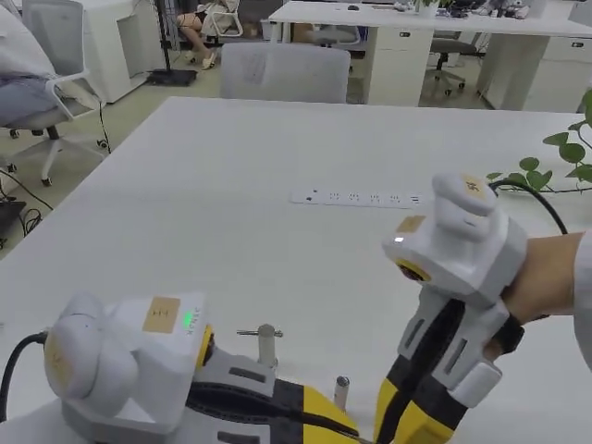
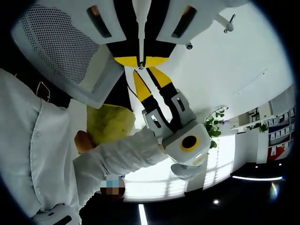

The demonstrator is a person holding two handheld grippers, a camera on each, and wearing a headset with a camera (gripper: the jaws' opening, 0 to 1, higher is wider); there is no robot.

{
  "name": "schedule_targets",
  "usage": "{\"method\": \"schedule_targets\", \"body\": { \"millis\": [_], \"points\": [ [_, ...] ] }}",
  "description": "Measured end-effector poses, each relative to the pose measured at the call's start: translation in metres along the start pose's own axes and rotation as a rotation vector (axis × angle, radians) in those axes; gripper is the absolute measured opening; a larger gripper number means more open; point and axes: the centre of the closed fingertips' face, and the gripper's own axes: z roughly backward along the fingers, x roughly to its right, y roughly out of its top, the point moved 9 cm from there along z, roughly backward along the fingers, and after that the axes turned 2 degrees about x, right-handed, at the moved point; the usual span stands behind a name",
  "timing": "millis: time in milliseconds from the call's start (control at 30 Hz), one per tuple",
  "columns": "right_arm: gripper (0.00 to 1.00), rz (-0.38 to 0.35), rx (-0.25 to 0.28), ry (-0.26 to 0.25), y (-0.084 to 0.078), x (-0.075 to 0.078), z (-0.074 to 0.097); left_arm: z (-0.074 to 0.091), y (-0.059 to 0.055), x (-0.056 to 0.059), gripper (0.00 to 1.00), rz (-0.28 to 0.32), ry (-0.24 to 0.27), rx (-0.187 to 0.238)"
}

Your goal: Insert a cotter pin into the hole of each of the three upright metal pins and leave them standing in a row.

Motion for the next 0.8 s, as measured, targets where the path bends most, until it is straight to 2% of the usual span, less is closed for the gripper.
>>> {"method": "schedule_targets", "body": {
  "millis": [233,567,800],
  "points": [
    [0.08,0.01,0.015,0.013,0.0031,-0.002,0.0006,-0.0019,0.0006,0.0006,0.0,0.002,-0.006,0.001],
    [0.06,0.011,0.004,0.02,0.0037,-0.0074,-0.0016,-0.0022,0.0003,0.0018,0.0,0.001,-0.01,-0.002],
    [0.05,0.032,-0.006,-0.01,0.0055,-0.008,0.0007,-0.0016,-0.0018,0.0002,0.0,0.012,-0.002,-0.01]
  ]
}}
